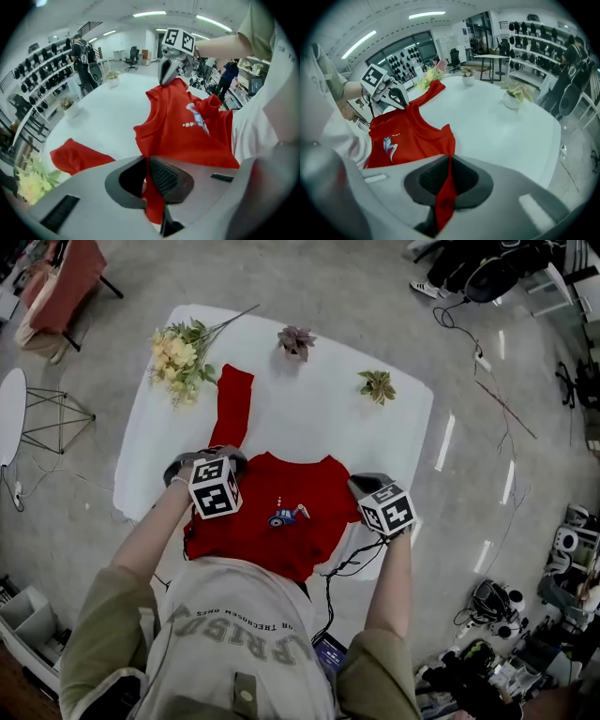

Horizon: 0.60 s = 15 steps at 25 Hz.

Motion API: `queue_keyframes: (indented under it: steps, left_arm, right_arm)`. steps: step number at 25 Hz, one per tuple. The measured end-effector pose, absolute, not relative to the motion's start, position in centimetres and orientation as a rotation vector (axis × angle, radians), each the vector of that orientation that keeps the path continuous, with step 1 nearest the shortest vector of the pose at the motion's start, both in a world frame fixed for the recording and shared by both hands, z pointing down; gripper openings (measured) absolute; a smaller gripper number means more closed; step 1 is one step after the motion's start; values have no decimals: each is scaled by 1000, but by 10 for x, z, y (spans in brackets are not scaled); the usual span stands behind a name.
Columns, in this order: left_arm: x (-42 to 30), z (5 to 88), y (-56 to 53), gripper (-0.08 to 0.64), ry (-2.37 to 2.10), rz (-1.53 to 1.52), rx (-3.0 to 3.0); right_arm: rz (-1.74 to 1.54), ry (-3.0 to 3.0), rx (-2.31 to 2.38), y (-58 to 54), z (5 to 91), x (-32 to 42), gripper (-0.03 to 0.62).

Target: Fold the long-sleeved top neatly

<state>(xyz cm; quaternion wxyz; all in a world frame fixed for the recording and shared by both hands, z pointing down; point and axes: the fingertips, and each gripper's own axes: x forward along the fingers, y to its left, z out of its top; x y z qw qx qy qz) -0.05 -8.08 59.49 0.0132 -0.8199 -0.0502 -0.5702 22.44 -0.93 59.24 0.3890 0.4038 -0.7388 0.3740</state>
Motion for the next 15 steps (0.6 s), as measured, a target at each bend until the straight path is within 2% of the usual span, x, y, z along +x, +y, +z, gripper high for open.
queue_keyframes:
  steps: [7, 15]
  left_arm:
    - [24, 544, -194, 31, 236, -1535, -2609]
    - [39, 576, -272, 29, 447, -1573, -2522]
  right_arm:
    - [750, -1946, 1198, -82, 542, 234, 18]
    - [617, -1806, 1264, -151, 567, 240, 18]
